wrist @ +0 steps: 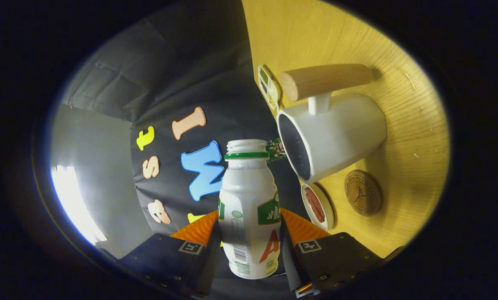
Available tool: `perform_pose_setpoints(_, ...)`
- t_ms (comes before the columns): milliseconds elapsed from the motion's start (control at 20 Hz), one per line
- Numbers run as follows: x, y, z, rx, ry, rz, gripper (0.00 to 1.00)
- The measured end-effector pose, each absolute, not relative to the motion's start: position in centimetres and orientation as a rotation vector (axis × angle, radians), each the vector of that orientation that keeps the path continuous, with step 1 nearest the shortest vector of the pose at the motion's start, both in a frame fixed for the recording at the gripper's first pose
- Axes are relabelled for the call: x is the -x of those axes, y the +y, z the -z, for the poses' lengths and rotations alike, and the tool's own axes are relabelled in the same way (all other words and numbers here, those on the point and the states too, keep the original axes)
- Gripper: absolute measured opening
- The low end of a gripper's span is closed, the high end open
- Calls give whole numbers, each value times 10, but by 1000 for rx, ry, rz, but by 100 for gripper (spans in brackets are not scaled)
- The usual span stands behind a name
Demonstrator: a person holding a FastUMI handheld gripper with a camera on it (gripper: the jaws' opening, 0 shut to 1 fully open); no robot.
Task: Take the bottle from table, then pour the juice into the cup, finally place the bottle on the coaster
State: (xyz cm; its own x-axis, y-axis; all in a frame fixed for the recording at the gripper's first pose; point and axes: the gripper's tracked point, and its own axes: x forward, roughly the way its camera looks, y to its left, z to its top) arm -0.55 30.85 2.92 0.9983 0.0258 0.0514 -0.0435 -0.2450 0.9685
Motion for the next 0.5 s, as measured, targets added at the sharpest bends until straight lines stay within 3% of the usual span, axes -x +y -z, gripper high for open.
perform_pose_setpoints(500, 5, 319, -8, -1355, 52, -70, 67)
